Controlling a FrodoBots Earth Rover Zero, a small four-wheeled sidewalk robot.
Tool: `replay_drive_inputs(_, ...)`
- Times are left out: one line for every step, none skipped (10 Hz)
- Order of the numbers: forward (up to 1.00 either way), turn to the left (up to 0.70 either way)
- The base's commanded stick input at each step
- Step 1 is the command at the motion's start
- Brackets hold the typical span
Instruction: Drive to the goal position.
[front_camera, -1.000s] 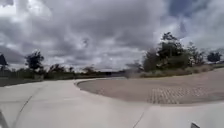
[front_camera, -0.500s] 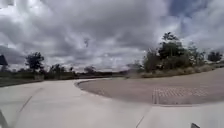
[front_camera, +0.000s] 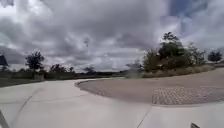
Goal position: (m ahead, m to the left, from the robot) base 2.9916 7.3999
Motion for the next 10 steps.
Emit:
replay_drive_inputs(0.06,0.25)
replay_drive_inputs(0.06,0.25)
replay_drive_inputs(0.06,0.25)
replay_drive_inputs(0.06,0.25)
replay_drive_inputs(0.06,0.25)
replay_drive_inputs(0.06,0.25)
replay_drive_inputs(0.06,0.25)
replay_drive_inputs(0.06,0.25)
replay_drive_inputs(0.06,0.25)
replay_drive_inputs(0.06,0.25)
